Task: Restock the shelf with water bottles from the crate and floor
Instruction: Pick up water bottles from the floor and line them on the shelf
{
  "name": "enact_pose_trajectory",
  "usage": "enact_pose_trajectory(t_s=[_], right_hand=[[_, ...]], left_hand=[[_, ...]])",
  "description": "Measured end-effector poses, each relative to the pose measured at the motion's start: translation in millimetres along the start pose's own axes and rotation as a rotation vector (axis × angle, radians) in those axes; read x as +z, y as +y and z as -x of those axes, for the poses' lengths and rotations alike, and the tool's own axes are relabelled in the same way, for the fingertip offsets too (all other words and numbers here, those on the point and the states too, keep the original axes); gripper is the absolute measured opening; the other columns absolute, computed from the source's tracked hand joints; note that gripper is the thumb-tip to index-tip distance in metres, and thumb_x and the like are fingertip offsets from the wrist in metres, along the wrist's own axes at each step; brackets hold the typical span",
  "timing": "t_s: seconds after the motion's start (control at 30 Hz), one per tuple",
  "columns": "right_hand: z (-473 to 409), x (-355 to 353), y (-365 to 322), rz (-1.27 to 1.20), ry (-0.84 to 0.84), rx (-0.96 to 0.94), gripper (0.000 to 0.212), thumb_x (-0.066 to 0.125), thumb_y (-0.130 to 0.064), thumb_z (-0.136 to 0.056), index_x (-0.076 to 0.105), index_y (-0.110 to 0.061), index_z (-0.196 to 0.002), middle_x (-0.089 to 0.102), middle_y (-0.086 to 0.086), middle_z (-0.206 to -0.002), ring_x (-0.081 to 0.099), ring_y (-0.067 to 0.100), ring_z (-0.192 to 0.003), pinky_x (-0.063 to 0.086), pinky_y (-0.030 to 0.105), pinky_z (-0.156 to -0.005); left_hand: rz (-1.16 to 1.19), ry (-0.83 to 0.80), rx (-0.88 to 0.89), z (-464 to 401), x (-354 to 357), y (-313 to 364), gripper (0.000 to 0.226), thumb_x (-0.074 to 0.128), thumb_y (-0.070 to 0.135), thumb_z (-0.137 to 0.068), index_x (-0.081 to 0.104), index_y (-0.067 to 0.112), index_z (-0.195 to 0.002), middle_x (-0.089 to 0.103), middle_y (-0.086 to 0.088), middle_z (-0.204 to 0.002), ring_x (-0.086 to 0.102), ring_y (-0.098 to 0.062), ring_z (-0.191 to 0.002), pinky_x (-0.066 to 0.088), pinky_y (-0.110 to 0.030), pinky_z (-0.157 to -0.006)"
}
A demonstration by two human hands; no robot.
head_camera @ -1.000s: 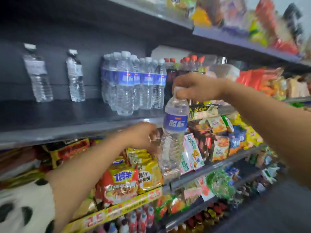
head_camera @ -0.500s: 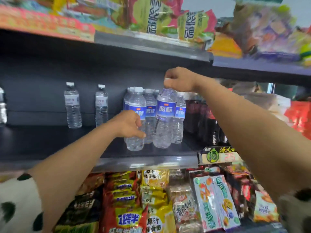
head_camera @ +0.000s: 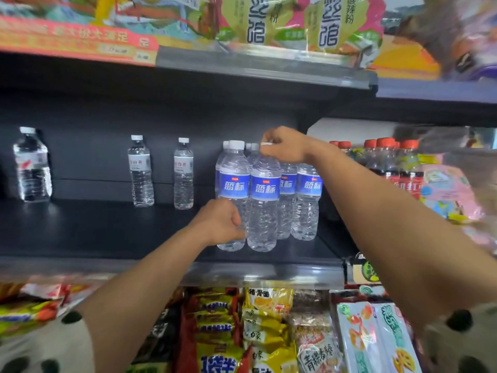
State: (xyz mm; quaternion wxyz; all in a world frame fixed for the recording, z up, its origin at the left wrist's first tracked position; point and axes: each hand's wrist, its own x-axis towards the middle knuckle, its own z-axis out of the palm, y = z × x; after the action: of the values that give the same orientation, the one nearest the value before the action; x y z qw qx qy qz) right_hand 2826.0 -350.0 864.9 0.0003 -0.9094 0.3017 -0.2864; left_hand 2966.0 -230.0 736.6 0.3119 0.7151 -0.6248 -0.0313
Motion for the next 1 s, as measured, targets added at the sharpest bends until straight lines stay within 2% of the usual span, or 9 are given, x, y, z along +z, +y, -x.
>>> enact_pose_trajectory(t_s=[0.2,0.33,0.47,0.7,0.77,0.87,1.0], right_hand=[[3,0,1,-0.077,-0.017,0.021,0.024,0.057,-0.029,-0.086,0.064,-0.007,-0.092,0.068,0.011,-0.087,0.057,0.019,-0.072,0.049,0.032,-0.07],[5,2,1,-0.038,-0.006,0.03,0.024,0.057,-0.032,-0.088,0.063,-0.012,-0.101,0.066,0.006,-0.097,0.059,0.021,-0.086,0.046,0.032,-0.077],[8,1,0,-0.007,-0.003,0.052,0.028,0.057,-0.034,-0.089,0.06,-0.015,-0.11,0.061,0.005,-0.102,0.056,0.022,-0.092,0.04,0.028,-0.078],[21,-5,-3,0.061,0.034,0.063,0.05,0.06,-0.036,-0.089,0.044,-0.019,-0.133,0.054,0.007,-0.101,0.05,0.023,-0.093,0.036,0.027,-0.08],[32,-8,-7,0.059,0.112,0.044,0.049,0.061,-0.031,-0.088,0.043,-0.016,-0.131,0.057,0.009,-0.095,0.051,0.024,-0.089,0.037,0.029,-0.077],[62,-9,-16,0.063,0.224,0.023,0.032,0.061,-0.022,-0.085,0.049,-0.012,-0.113,0.059,0.007,-0.078,0.053,0.025,-0.075,0.038,0.03,-0.066],[122,7,-32,0.295,0.042,0.066,0.017,0.061,-0.019,-0.083,0.058,-0.012,-0.097,0.054,0.002,-0.081,0.051,0.024,-0.078,0.034,0.027,-0.066]], left_hand=[[0.022,0.0,0.008,2,3,3,0.015,0.08,0.018,-0.076,0.068,0.015,-0.084,0.061,0.01,-0.075,0.063,-0.013,-0.081,0.053,-0.028,-0.077],[0.024,0.0,0.023,4,4,2,0.015,0.08,0.018,-0.075,0.067,0.016,-0.082,0.058,0.012,-0.072,0.06,-0.011,-0.076,0.049,-0.025,-0.071],[0.019,0.006,0.024,7,2,0,0.017,0.081,0.022,-0.076,0.067,0.017,-0.084,0.056,0.013,-0.073,0.059,-0.01,-0.077,0.047,-0.024,-0.071],[0.009,0.014,0.023,12,-2,0,0.021,0.081,0.022,-0.075,0.069,0.015,-0.09,0.062,0.005,-0.086,0.063,-0.014,-0.086,0.053,-0.029,-0.079],[0.005,0.016,0.028,15,-3,3,0.021,0.081,0.02,-0.075,0.069,0.014,-0.091,0.063,0.003,-0.089,0.063,-0.016,-0.088,0.052,-0.029,-0.079],[-0.01,-0.003,0.058,22,-5,11,0.018,0.079,0.017,-0.076,0.069,0.013,-0.089,0.064,0.001,-0.089,0.062,-0.016,-0.088,0.052,-0.029,-0.078],[-0.073,-0.061,0.148,38,0,23,0.014,0.077,0.016,-0.076,0.069,0.01,-0.086,0.065,-0.003,-0.088,0.061,-0.019,-0.086,0.051,-0.03,-0.079]])
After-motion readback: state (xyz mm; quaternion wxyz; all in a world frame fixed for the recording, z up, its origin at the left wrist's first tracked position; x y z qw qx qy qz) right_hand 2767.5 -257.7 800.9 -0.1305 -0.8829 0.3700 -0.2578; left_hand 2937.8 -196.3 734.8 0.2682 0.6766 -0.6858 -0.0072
